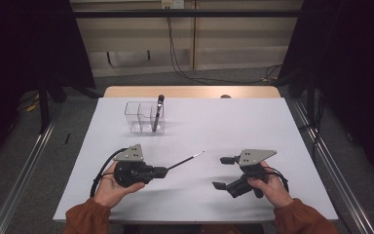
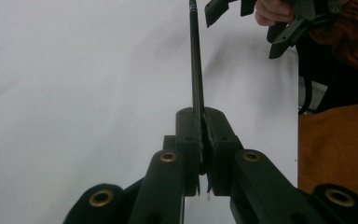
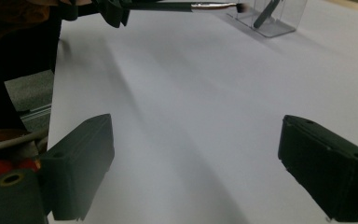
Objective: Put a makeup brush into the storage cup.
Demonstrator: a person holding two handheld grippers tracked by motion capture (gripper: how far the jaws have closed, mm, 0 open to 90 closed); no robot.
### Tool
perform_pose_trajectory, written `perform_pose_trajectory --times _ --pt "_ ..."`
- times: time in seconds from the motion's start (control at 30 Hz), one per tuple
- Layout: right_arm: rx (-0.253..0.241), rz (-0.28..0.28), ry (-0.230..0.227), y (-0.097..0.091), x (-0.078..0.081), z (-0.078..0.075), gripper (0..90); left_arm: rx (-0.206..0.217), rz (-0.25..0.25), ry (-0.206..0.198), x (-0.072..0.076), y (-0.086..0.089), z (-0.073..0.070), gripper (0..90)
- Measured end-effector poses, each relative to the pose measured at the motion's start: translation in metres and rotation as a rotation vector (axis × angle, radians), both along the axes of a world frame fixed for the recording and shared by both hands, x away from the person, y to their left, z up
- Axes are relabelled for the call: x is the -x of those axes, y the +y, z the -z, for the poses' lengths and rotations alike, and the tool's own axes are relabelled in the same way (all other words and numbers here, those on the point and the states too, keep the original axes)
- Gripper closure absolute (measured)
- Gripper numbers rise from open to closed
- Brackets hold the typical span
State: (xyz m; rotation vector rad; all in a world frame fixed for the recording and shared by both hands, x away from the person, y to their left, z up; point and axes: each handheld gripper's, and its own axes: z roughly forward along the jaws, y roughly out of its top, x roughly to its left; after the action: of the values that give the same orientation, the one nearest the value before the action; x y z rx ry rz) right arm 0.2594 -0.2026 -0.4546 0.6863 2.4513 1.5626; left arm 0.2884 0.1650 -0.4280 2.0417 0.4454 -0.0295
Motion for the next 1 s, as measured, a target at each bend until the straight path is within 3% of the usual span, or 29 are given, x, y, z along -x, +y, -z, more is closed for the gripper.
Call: perform_pose_trajectory --times 0.13,0.17,0.33,0.47,0.77,1.0 --pt "-0.020 0.025 -0.039 0.002 0.001 0.000 6.9 0.056 -0.013 -0.029 0.002 -0.001 0.000 85.5" --pt "-0.031 0.022 -0.035 0.002 0.001 0.001 6.6 0.063 -0.022 -0.048 0.002 0.000 0.000 85.5" --pt "-0.066 0.026 -0.020 0.002 0.000 -0.001 5.7 0.113 -0.025 -0.057 0.003 -0.001 0.000 85.5" --pt "-0.068 0.073 -0.007 0.004 -0.001 -0.002 4.7 0.150 -0.013 -0.079 0.005 -0.005 -0.001 85.4" --pt "-0.177 0.031 -0.010 0.007 0.001 -0.011 3.8 0.179 -0.005 -0.098 0.006 -0.011 -0.001 85.4" --pt "-0.188 0.000 -0.021 0.019 -0.001 -0.015 8.2 0.185 0.003 -0.107 0.008 -0.016 0.000 85.4"
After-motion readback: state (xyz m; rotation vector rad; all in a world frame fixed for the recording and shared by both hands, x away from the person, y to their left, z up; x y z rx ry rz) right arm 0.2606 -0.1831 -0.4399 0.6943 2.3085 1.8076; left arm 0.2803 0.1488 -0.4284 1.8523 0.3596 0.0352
